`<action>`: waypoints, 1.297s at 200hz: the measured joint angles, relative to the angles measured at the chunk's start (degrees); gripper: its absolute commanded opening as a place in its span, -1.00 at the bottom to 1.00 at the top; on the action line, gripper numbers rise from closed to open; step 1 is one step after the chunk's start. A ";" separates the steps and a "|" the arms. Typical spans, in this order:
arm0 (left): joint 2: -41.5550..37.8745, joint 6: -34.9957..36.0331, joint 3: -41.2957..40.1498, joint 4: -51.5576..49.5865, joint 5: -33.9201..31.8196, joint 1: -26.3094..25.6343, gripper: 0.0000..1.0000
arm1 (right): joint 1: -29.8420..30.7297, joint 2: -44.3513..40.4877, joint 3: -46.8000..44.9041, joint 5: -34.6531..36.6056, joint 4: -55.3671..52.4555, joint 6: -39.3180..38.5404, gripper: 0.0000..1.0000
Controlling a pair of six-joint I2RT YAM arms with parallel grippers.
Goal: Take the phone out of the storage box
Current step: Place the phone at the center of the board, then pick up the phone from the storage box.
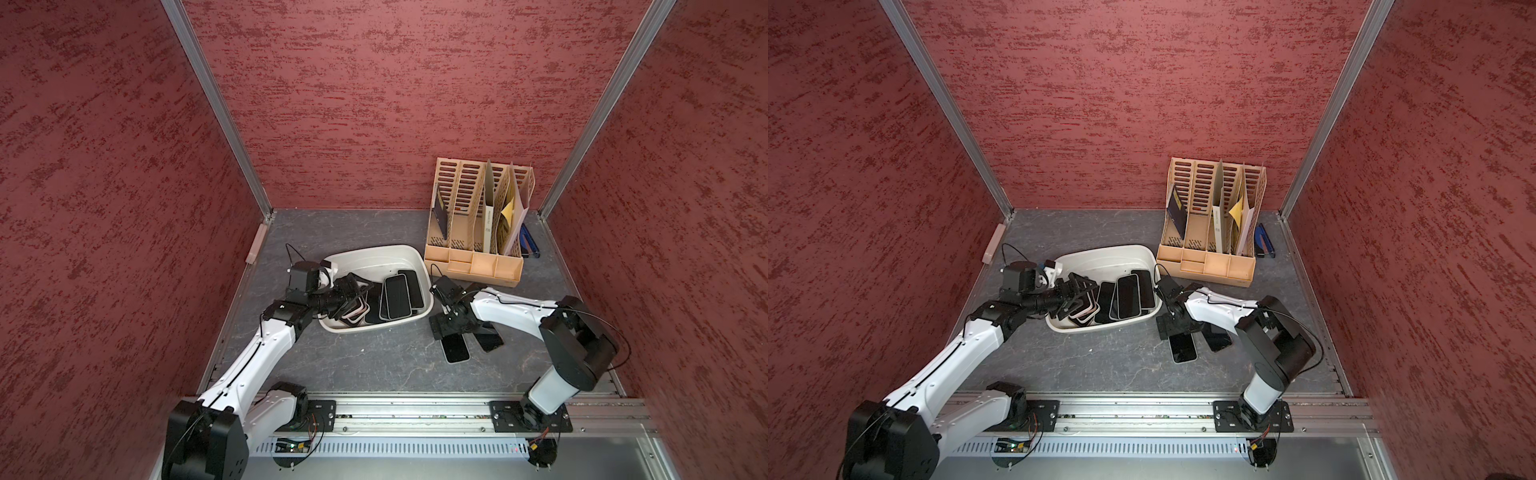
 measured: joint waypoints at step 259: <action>37.62 5.86 29.73 -32.87 -27.06 -0.85 0.99 | 7.02 11.32 41.75 0.94 -19.08 2.84 0.97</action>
